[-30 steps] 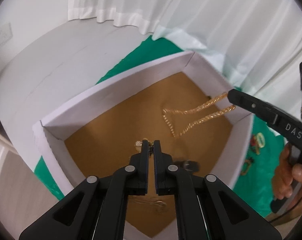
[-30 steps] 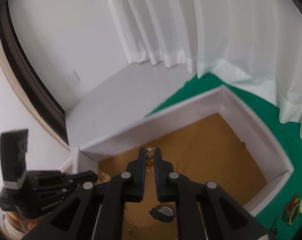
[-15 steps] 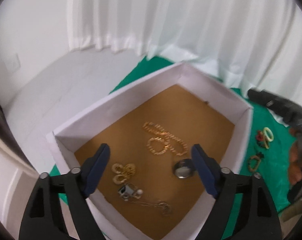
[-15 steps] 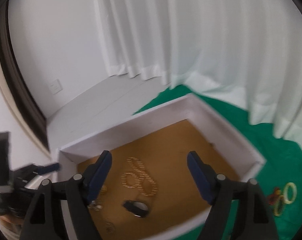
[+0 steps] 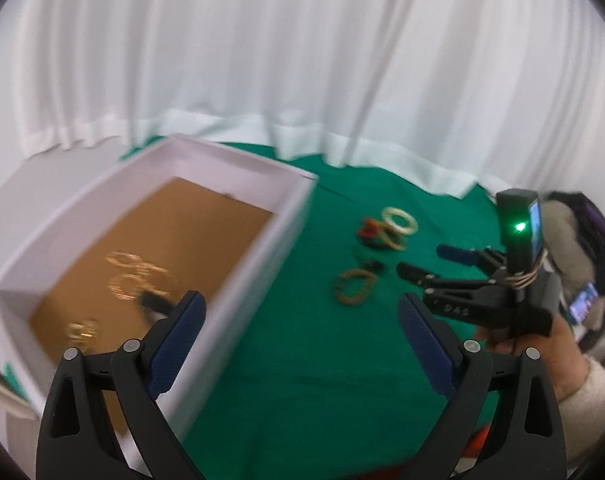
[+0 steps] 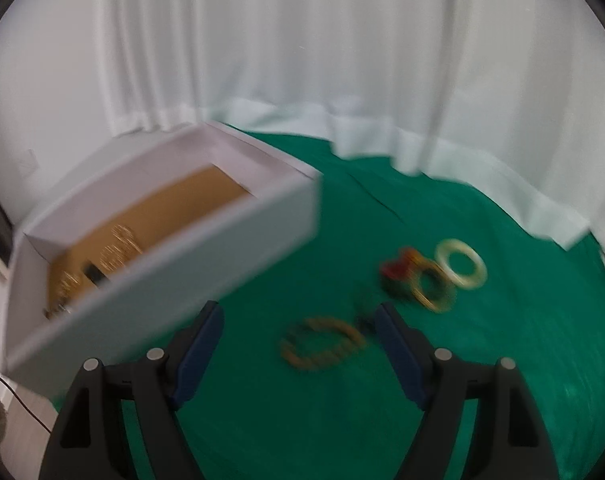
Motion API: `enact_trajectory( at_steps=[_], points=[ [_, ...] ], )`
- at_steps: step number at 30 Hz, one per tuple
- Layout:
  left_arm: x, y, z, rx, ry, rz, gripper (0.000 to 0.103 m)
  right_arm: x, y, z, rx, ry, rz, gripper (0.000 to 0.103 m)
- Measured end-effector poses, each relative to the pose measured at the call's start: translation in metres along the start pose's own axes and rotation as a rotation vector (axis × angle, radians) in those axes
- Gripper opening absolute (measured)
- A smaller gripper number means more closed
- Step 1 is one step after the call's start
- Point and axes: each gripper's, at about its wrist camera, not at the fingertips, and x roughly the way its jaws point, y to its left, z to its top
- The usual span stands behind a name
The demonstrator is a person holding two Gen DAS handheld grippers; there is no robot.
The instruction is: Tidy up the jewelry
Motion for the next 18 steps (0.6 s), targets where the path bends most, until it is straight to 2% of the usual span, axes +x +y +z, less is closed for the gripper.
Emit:
enact_trajectory(
  at_steps=[3,7,12,18],
  points=[
    [0.021,-0.026,-0.012,0.027,0.038,-0.044,0.097,-0.004,-0.030,-0.031,0.039,0.026,-0.063,0.080],
    [0.051,-0.048,-0.034,0.043,0.079,-0.040,0.097,-0.010,-0.060,-0.069,0.115,0.055,-0.109,0.080],
    [0.083,-0.058,-0.057,0.048,0.132,-0.015,0.097,-0.019,-0.083,-0.109,0.200,0.080,-0.137,0.080],
    [0.128,-0.062,-0.081,0.091,0.244,0.035,0.097,-0.013,-0.101,-0.139,0.252,0.152,-0.176,0.080]
  ],
)
